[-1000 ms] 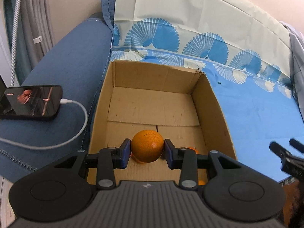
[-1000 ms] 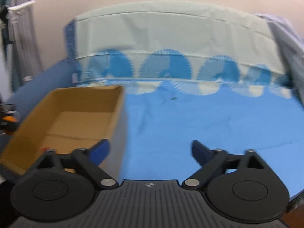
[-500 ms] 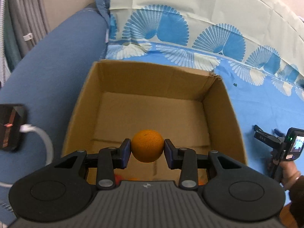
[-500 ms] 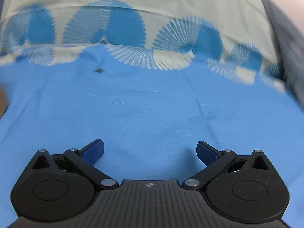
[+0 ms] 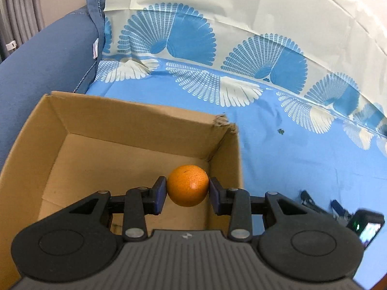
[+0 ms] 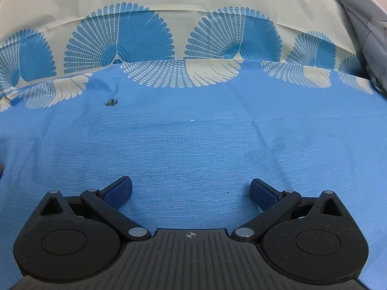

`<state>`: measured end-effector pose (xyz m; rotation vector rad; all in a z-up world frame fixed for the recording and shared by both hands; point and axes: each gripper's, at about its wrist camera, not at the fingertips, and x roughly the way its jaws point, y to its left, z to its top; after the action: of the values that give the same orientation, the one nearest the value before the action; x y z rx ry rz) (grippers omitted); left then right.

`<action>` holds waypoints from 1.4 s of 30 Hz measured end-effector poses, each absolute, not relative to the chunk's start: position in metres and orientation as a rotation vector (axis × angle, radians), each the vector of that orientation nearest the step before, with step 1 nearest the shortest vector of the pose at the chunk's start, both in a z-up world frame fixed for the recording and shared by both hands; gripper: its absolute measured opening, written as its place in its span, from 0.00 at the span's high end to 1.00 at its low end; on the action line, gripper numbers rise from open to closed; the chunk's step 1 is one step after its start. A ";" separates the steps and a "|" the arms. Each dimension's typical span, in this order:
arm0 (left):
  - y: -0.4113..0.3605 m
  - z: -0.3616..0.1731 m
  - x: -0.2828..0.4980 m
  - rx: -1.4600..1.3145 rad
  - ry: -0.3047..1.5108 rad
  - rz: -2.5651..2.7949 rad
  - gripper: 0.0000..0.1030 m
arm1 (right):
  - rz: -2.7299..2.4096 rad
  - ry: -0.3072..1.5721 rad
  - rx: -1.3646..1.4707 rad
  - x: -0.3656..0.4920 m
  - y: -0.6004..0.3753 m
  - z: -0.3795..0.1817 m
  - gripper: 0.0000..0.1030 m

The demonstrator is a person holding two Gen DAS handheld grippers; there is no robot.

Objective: Organize fruits

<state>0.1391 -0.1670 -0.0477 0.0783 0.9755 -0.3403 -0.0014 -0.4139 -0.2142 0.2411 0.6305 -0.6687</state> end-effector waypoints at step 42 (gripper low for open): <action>-0.243 -0.053 0.168 0.155 0.960 -0.197 0.59 | -0.671 0.632 0.239 0.000 -0.414 -0.214 0.00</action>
<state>0.1678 -0.2431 -0.0531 0.1553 0.9601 -0.1970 -0.0002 -0.4138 -0.2144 0.2386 0.6317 -0.6711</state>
